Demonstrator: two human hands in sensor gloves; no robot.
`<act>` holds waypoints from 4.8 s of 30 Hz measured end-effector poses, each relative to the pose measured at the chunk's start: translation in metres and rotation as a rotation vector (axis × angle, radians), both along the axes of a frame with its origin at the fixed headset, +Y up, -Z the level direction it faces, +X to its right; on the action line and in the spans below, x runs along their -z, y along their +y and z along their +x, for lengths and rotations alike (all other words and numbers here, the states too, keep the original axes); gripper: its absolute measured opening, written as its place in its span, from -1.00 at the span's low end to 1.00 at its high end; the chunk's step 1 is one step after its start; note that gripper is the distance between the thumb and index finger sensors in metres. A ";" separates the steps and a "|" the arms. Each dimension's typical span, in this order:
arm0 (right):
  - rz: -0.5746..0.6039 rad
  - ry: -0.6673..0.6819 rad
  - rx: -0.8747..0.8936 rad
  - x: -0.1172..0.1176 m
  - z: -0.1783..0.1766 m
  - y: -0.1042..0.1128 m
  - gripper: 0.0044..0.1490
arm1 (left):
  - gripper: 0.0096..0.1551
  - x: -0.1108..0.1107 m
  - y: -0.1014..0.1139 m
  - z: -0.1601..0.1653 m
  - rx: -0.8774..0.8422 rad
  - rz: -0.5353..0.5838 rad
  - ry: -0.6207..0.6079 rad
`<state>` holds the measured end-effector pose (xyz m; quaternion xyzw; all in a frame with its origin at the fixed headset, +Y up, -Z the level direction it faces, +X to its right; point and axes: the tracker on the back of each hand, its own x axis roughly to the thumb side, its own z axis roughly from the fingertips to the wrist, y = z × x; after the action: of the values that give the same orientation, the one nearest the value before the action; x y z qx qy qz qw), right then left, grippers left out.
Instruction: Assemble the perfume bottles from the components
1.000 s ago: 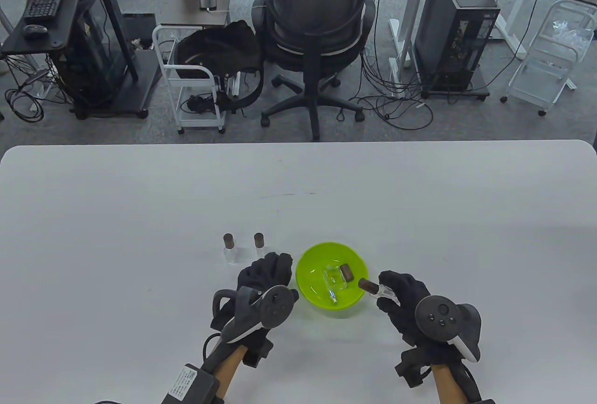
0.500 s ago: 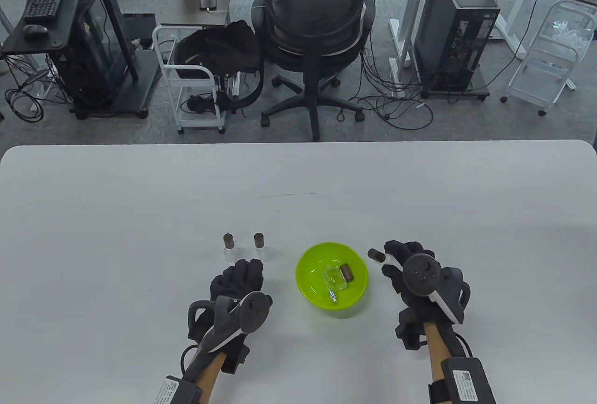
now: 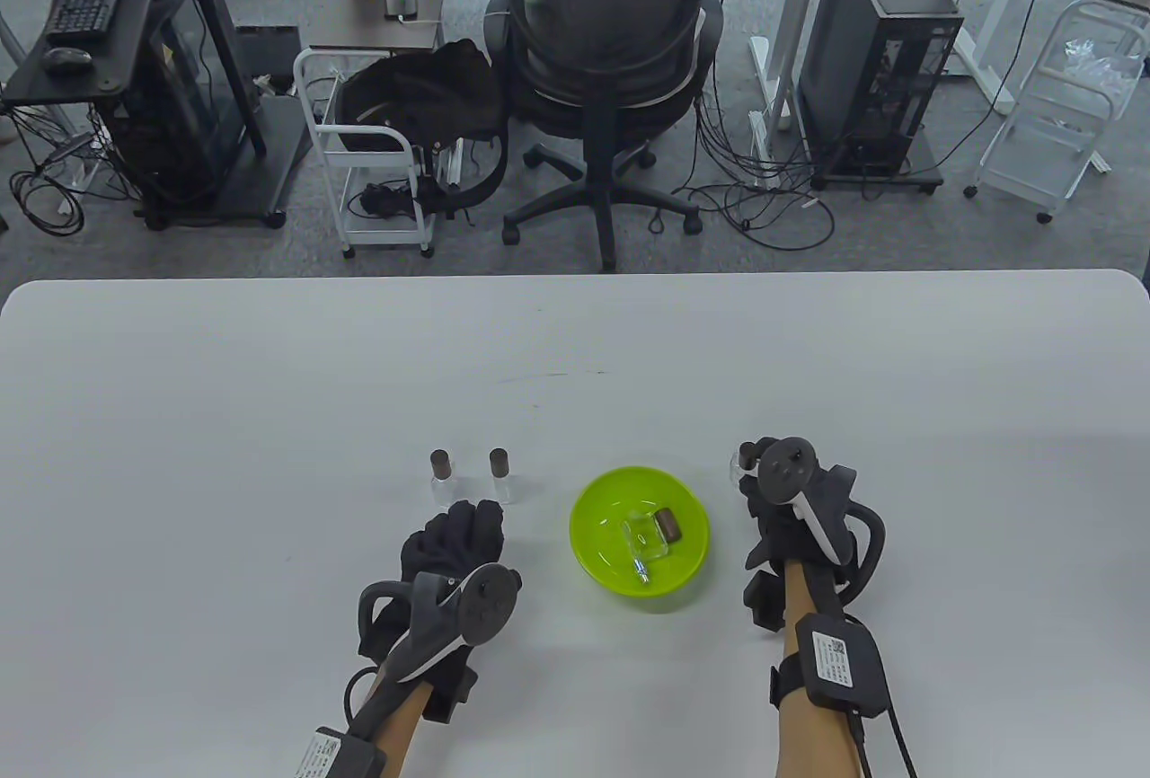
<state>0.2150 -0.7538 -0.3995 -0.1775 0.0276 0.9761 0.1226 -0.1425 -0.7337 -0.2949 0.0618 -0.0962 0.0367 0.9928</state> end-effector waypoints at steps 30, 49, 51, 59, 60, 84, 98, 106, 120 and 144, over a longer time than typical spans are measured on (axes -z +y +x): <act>0.219 0.557 -0.304 -0.077 -0.082 0.051 -0.15 | -0.01 0.002 0.004 -0.004 0.003 -0.031 0.033; -0.058 0.640 -0.652 -0.052 -0.153 0.008 -0.17 | -0.01 0.001 0.002 -0.003 0.014 -0.030 0.029; -0.042 0.634 -0.666 -0.051 -0.152 0.007 -0.16 | -0.02 0.001 0.002 -0.003 0.016 -0.029 0.028; -0.055 0.657 -0.579 -0.050 -0.149 0.006 -0.28 | -0.03 0.000 0.001 -0.002 0.014 -0.028 0.024; -0.054 0.661 -0.540 -0.049 -0.148 0.005 -0.32 | -0.03 0.000 0.001 -0.002 0.015 -0.028 0.025; -0.048 0.610 -0.429 -0.043 -0.146 0.011 -0.38 | -0.04 0.001 0.000 -0.003 0.008 -0.035 0.029; 0.308 0.591 0.015 -0.099 -0.066 0.055 -0.19 | -0.05 0.002 -0.001 -0.001 0.025 -0.035 0.024; 0.285 0.512 0.139 -0.114 -0.012 0.037 -0.24 | -0.05 0.005 -0.008 0.010 0.060 -0.057 0.016; 0.331 0.443 0.359 -0.115 0.013 0.029 -0.25 | -0.16 0.025 0.032 0.112 0.070 -0.066 -0.235; 0.360 0.416 0.428 -0.117 0.021 0.029 -0.24 | -0.36 0.073 -0.014 0.176 0.385 -0.220 -0.308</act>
<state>0.2359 -0.7248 -0.2826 0.0595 -0.0838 0.9327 0.3457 0.0335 -0.7480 -0.3683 -0.0723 -0.2514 -0.1334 0.9559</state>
